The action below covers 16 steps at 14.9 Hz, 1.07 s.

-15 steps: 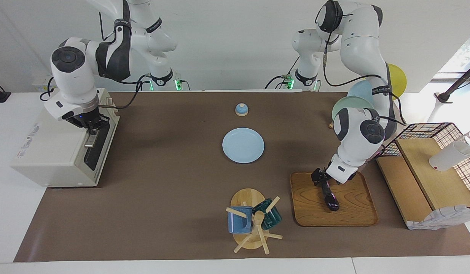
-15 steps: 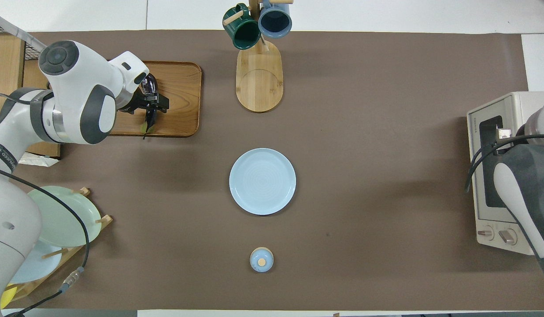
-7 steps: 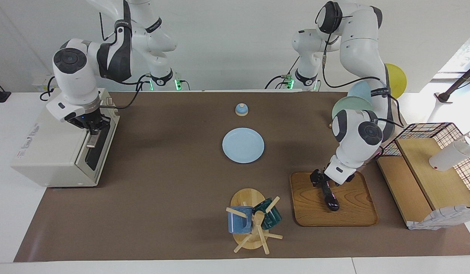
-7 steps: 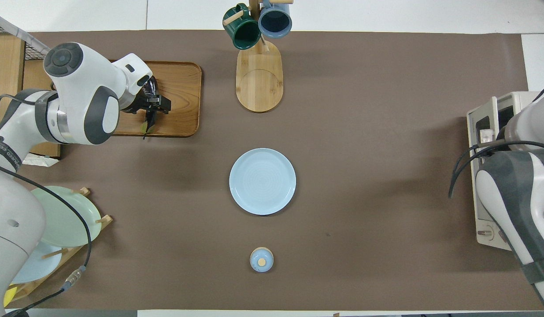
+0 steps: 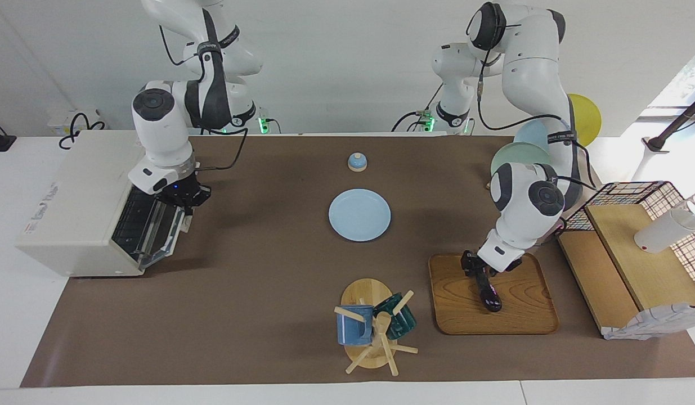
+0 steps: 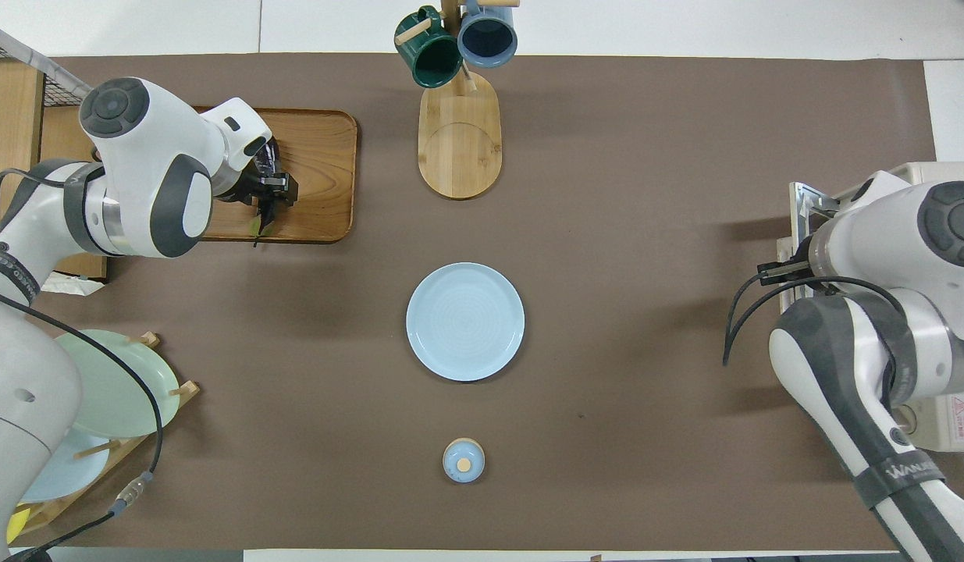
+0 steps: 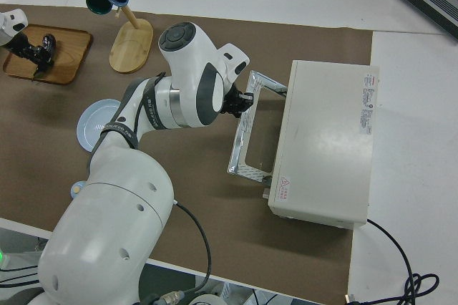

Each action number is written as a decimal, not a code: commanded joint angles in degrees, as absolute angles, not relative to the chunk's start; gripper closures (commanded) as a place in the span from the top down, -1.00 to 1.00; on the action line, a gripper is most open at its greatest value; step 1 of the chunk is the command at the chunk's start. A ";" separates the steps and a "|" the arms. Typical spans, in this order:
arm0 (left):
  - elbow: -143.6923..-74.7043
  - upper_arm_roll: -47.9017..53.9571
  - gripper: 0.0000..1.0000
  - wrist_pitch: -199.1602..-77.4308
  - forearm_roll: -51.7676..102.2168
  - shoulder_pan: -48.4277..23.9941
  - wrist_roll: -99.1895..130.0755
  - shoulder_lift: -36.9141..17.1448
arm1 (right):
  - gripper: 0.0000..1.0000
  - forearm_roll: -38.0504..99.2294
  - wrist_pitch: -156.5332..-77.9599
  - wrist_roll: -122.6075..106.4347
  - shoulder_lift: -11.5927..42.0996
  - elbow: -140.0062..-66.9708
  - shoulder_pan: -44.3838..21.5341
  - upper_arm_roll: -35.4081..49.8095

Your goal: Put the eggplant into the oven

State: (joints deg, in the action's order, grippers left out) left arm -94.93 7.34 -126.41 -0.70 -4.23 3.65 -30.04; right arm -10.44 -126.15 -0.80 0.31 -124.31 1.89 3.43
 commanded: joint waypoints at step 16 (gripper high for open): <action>-96.14 7.21 -1.00 -109.79 7.73 -9.56 18.52 -14.78 | -1.00 -9.84 -137.64 1.75 8.09 -129.73 2.90 2.46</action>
State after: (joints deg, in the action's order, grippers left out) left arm -92.96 7.80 -112.62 6.78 -5.10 12.29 -19.50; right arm -9.12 -138.64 1.63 8.86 -128.76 1.02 3.66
